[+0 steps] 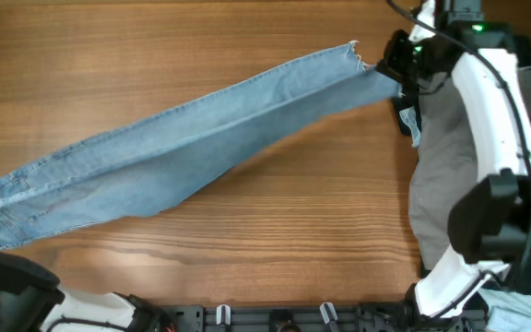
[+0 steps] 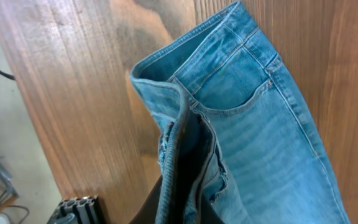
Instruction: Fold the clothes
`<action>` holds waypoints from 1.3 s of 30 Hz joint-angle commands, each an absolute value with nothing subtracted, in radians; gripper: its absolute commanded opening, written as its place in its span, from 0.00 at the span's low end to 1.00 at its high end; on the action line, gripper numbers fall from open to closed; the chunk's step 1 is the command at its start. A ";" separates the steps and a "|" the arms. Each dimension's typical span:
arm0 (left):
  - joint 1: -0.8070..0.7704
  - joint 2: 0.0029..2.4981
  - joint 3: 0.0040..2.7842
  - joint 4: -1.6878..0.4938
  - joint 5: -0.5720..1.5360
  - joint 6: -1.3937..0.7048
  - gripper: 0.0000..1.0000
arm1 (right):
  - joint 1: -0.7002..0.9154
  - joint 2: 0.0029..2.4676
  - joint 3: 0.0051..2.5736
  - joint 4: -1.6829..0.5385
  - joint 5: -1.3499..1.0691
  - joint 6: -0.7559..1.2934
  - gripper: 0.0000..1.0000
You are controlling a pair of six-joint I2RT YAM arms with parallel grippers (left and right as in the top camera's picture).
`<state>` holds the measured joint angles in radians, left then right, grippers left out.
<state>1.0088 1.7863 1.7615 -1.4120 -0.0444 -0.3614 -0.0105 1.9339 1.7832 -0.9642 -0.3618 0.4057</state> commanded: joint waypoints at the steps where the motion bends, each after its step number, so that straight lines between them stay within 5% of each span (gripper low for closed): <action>1: 0.996 1.874 1.784 -1.375 -0.122 -0.375 0.04 | 0.001 1.994 1.800 -0.893 -0.290 0.426 0.04; 13: 0.983 2.002 1.784 -1.241 -0.147 -0.384 0.08 | 0.065 2.108 1.799 -0.744 -0.253 0.542 0.04; 14: 0.982 2.008 1.784 -1.217 -0.147 -0.395 0.24 | 0.072 2.123 1.798 -0.707 -0.264 0.558 0.25; 15: 0.981 2.011 1.784 -1.197 -0.141 -0.411 0.50 | 0.080 2.135 1.798 -0.665 -0.271 0.559 0.62; 16: 0.979 2.016 1.784 -1.184 -0.127 -0.412 0.96 | 0.087 2.144 1.798 -0.624 -0.269 0.541 0.89; 17: 0.977 2.019 1.784 -1.171 -0.105 -0.411 1.00 | 0.093 2.152 1.798 -0.573 -0.270 0.498 1.00; 22: 0.978 2.019 1.784 -1.169 -0.070 -0.396 1.00 | 0.069 2.129 1.803 -0.509 -0.270 0.448 1.00; 28: 0.977 2.018 1.784 -1.201 0.034 -0.338 0.99 | 0.015 2.128 1.783 -0.661 -0.270 0.265 0.90; 33: 0.979 2.018 1.784 -1.216 0.026 -0.314 0.92 | 0.016 2.138 1.774 -0.768 -0.253 0.174 0.91; 36: 0.974 2.019 1.784 -1.227 0.027 -0.314 0.67 | 0.015 2.138 1.774 -0.802 -0.232 0.161 0.91; 39: 0.960 2.019 1.784 -1.264 0.034 -0.314 0.54 | 0.012 2.142 1.774 -0.804 -0.188 0.160 0.92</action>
